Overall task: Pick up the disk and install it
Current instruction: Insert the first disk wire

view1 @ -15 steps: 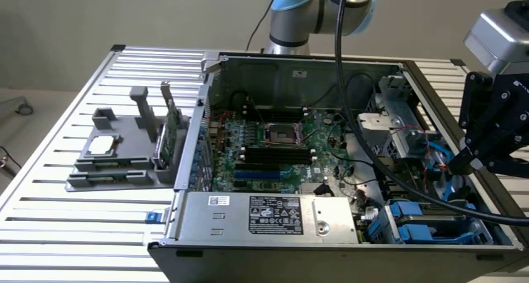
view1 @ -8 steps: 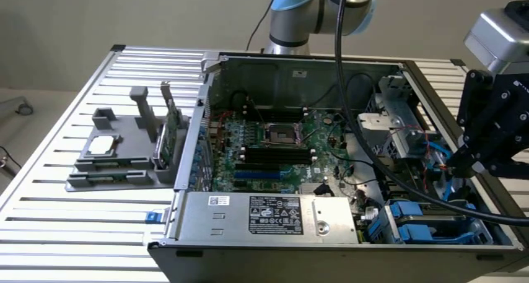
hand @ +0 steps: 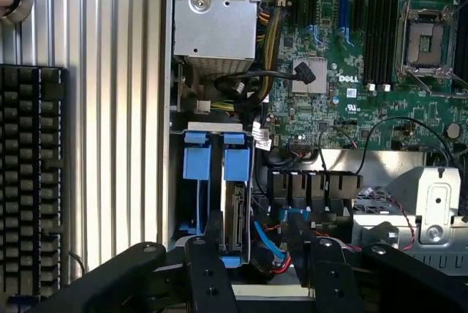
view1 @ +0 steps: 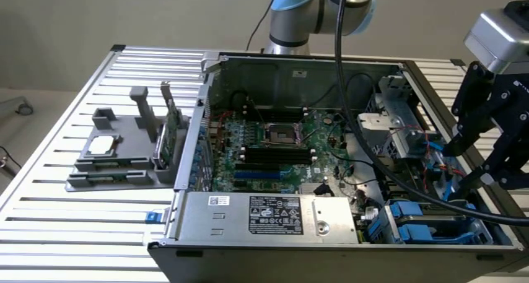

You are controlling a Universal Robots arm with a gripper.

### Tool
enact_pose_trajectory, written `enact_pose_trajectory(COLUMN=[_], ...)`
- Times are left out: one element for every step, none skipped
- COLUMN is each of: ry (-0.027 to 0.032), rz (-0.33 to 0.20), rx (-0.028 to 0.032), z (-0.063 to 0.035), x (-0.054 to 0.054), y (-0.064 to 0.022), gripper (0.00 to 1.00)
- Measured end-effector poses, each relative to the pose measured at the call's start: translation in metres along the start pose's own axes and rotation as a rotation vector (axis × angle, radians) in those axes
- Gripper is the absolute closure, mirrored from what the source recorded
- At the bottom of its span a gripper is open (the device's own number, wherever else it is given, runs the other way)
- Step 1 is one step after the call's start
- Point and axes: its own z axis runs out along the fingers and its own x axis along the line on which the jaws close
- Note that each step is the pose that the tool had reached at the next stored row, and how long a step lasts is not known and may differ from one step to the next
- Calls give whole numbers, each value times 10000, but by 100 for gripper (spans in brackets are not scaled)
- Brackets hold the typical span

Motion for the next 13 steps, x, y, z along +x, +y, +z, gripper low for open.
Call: enact_pose_trajectory(ry=[0,0,-2,-3,-6,-9,-10,-13,-15,-18,-18,-22,-24], rz=[34,186,362,543,723,906,1087,1266,1446,1630,1810,1990,2168], rx=[2,11,21,32,42,53,64,75,85,96,107,117,128], z=[2,3,7,11,16,21,26,31,36,41,45,50,55], x=[0,0,0,0,1,1,2,2,2,3,3,3,3], y=[0,0,-1,0,0,-1,0,0,-1,0,-1,-1,-1], gripper=[52,52,52,52,52,52,52,52,52,52,52,52,52])
